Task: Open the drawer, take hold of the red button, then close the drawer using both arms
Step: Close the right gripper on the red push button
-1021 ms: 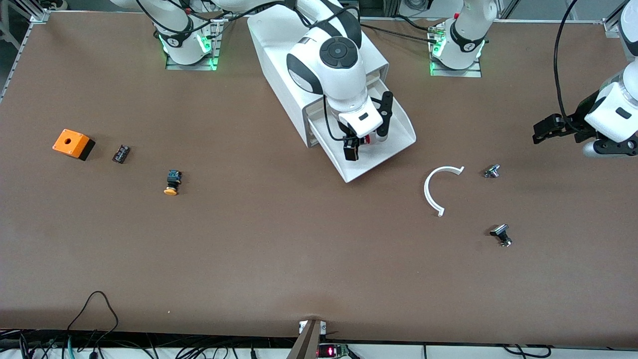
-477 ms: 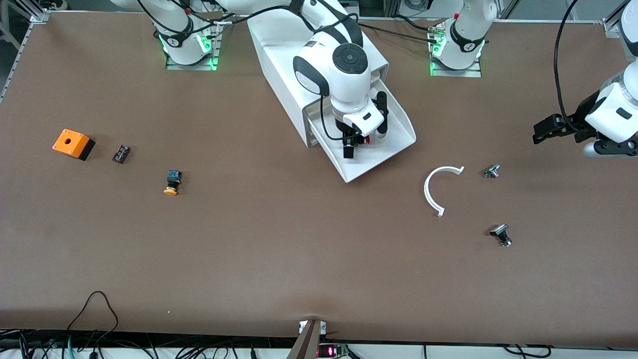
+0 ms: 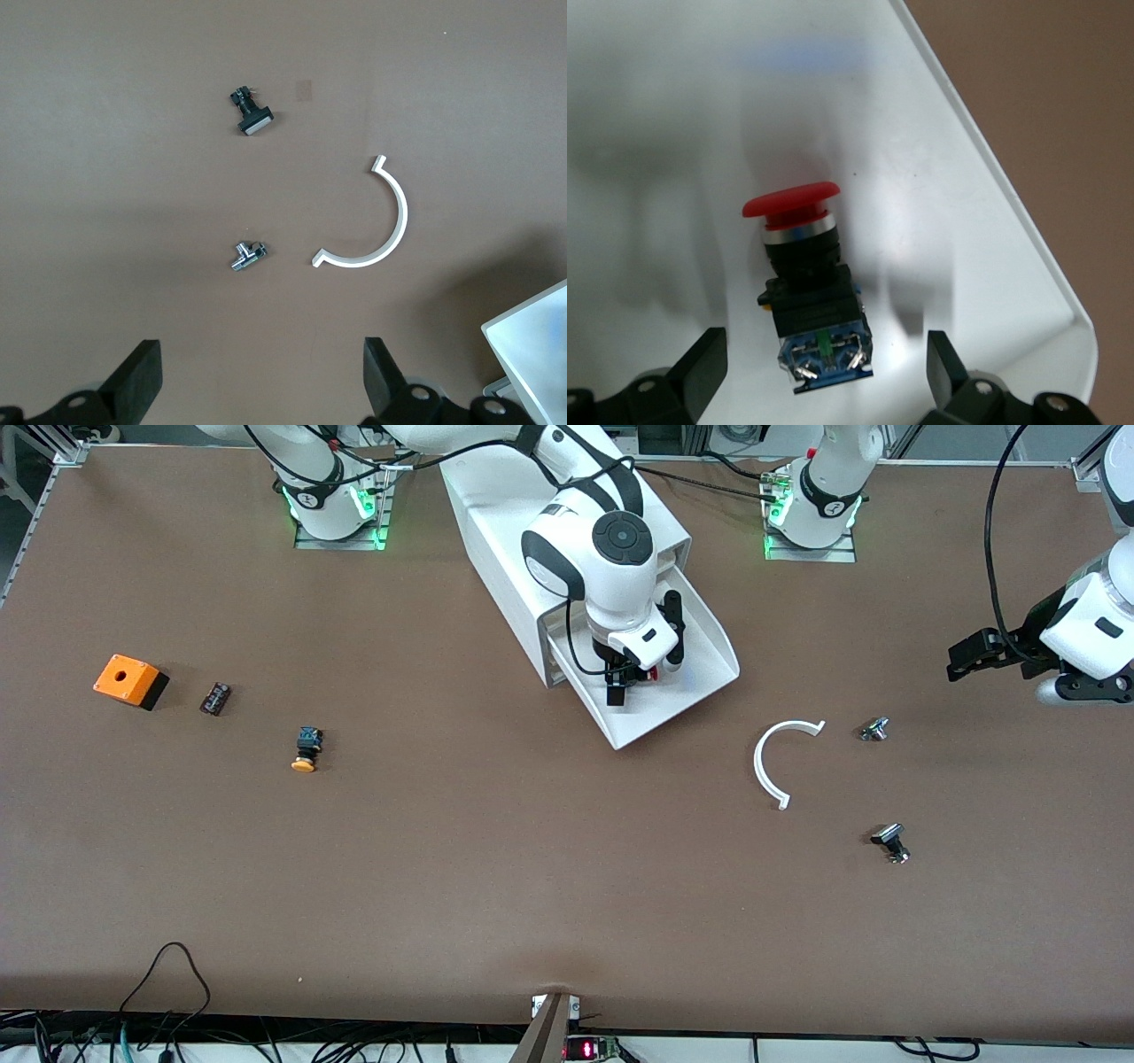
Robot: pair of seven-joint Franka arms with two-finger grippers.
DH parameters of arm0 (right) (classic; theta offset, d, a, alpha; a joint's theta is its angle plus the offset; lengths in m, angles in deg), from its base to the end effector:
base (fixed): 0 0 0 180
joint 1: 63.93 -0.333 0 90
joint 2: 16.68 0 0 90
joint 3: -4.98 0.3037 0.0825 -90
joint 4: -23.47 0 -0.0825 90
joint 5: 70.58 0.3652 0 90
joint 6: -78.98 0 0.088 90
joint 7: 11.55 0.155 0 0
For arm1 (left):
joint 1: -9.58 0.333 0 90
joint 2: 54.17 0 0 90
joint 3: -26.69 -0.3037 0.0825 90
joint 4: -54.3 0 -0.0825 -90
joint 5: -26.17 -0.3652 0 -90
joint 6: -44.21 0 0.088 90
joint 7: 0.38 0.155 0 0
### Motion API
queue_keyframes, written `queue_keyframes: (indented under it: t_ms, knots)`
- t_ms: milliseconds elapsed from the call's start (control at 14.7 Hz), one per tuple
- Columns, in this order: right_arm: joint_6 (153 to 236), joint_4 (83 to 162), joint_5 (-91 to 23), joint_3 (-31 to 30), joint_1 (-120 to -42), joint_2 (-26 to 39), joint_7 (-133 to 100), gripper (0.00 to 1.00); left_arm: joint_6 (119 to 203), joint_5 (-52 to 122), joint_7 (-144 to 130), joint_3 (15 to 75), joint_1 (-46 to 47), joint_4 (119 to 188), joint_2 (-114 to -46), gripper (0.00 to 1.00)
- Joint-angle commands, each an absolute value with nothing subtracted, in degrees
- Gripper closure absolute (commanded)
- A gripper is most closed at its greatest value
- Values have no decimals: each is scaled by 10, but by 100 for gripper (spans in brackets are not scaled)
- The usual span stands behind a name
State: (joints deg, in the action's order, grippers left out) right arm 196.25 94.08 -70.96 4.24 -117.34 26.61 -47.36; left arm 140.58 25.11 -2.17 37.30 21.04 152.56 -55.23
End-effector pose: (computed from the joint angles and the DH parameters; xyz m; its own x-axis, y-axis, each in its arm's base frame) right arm 0.4431 0.5834 0.2754 0.0190 0.9991 0.0389 0.9987 -0.0208 0.0465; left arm 0.5416 0.0113 0.4983 0.9978 0.0438 -0.0507 0.0431 -0.9989 -0.0164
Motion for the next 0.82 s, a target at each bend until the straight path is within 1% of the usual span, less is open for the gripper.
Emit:
queue_keyframes:
  t_ms: [0,204,340,477,545,749]
  knots:
    - [1977,947,-716,46,-1175,264,-474,7,1390,262,-24,368,207,1506,-559,0]
    - [1979,947,-716,45,-1175,272,-472,11,1390,262,-24,368,207,1506,-562,0]
    - [1983,946,-717,46,-1177,275,-473,20,1389,262,-24,368,207,1505,-563,0]
    - [1985,946,-718,46,-1178,275,-473,32,1388,261,-23,368,207,1502,-564,0]
    - [1985,945,-718,45,-1179,274,-473,39,1383,261,-23,368,207,1498,-568,0]
    - [1985,942,-718,45,-1181,273,-472,52,1378,261,-24,367,207,1492,-571,0]
